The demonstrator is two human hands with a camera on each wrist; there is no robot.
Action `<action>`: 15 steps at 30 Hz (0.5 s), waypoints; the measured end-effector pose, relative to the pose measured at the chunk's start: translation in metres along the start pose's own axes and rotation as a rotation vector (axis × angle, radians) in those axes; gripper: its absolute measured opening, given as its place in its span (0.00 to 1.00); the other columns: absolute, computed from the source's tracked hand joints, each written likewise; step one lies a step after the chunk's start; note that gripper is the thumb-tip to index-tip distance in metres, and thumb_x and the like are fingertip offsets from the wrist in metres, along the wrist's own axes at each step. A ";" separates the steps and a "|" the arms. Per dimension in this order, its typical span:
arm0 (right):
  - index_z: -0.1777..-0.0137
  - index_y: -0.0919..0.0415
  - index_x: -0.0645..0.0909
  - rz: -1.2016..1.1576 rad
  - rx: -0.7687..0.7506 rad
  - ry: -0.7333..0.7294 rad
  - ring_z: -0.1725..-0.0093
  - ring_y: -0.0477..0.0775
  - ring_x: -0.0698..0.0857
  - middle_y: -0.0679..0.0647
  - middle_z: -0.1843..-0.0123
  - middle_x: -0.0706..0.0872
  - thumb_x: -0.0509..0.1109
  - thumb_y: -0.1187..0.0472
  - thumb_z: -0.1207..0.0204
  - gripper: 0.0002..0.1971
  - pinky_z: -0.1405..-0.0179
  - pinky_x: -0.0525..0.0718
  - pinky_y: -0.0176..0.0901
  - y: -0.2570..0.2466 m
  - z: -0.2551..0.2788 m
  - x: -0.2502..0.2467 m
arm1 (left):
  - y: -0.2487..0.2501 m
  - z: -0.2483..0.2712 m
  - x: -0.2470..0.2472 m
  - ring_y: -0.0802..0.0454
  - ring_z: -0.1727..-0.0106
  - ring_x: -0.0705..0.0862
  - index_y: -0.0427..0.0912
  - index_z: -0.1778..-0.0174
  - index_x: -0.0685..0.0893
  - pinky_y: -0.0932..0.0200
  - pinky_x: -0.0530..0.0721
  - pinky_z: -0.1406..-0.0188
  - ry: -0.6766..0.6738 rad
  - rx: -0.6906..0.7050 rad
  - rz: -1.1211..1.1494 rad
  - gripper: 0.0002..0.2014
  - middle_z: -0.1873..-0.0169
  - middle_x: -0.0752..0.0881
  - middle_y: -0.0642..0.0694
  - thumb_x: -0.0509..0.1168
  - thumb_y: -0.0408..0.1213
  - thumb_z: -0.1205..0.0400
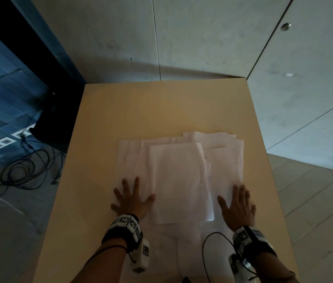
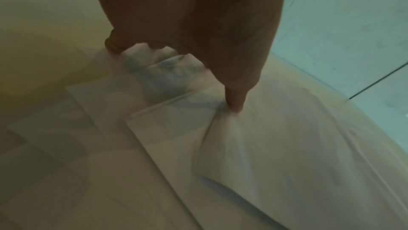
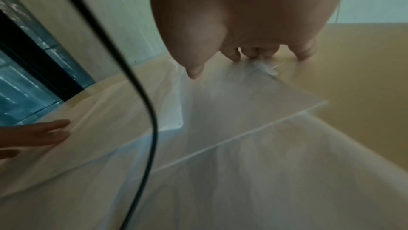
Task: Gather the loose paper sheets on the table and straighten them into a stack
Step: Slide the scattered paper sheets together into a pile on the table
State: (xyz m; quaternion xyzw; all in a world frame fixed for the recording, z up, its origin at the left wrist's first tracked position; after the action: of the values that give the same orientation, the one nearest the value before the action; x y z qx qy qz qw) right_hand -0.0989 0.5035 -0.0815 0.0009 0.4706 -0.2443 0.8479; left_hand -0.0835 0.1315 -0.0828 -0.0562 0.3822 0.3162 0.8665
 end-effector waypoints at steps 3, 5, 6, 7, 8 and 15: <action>0.16 0.56 0.34 0.006 -0.003 0.001 0.15 0.57 0.39 0.54 0.14 0.34 0.46 0.32 0.21 0.42 0.17 0.44 0.65 -0.003 0.002 0.003 | 0.011 0.004 0.008 0.36 0.19 0.30 0.70 0.22 0.33 0.24 0.47 0.25 0.002 0.011 -0.015 0.45 0.20 0.25 0.55 0.53 0.75 0.28; 0.16 0.56 0.34 -0.005 0.005 -0.007 0.15 0.56 0.39 0.54 0.14 0.35 0.46 0.33 0.20 0.42 0.17 0.44 0.65 -0.004 0.002 0.002 | 0.019 0.008 0.013 0.35 0.19 0.30 0.71 0.23 0.33 0.24 0.47 0.25 0.010 0.029 -0.025 0.45 0.21 0.25 0.55 0.53 0.74 0.28; 0.16 0.56 0.34 -0.003 0.006 -0.010 0.15 0.56 0.39 0.54 0.14 0.35 0.46 0.34 0.19 0.41 0.17 0.45 0.65 -0.004 0.002 0.001 | 0.023 0.009 0.016 0.35 0.19 0.30 0.71 0.23 0.33 0.24 0.47 0.26 0.010 0.039 -0.030 0.45 0.21 0.25 0.55 0.53 0.75 0.28; 0.16 0.56 0.34 0.001 0.003 -0.013 0.15 0.56 0.39 0.55 0.14 0.35 0.45 0.35 0.19 0.40 0.16 0.45 0.64 -0.005 0.003 0.001 | 0.027 0.011 0.019 0.35 0.19 0.30 0.71 0.23 0.32 0.24 0.47 0.26 0.007 0.048 -0.033 0.45 0.21 0.25 0.55 0.52 0.75 0.28; 0.16 0.56 0.34 0.004 -0.001 -0.020 0.15 0.56 0.39 0.54 0.14 0.35 0.45 0.36 0.18 0.39 0.16 0.44 0.64 -0.004 0.004 0.001 | 0.032 0.013 0.022 0.35 0.19 0.30 0.71 0.23 0.32 0.23 0.47 0.26 0.003 0.058 -0.036 0.45 0.20 0.25 0.55 0.52 0.75 0.29; 0.16 0.51 0.40 -0.017 -0.040 -0.061 0.14 0.54 0.43 0.49 0.13 0.39 0.50 0.38 0.18 0.37 0.17 0.48 0.65 0.005 0.007 -0.009 | 0.026 0.013 0.008 0.37 0.18 0.35 0.72 0.23 0.37 0.25 0.49 0.25 0.027 0.034 0.015 0.45 0.18 0.32 0.56 0.56 0.75 0.30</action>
State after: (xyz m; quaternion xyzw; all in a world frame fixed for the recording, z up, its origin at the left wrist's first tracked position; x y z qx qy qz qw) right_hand -0.0951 0.5101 -0.0713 -0.0275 0.4492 -0.2418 0.8596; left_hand -0.0866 0.1605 -0.0761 -0.0428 0.3997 0.3156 0.8596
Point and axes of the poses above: each hand's wrist, its own z-axis away from the middle knuckle, its own x-axis out of the palm, y = z × x, the point moved 9 cm from there along -z, towards the middle knuckle
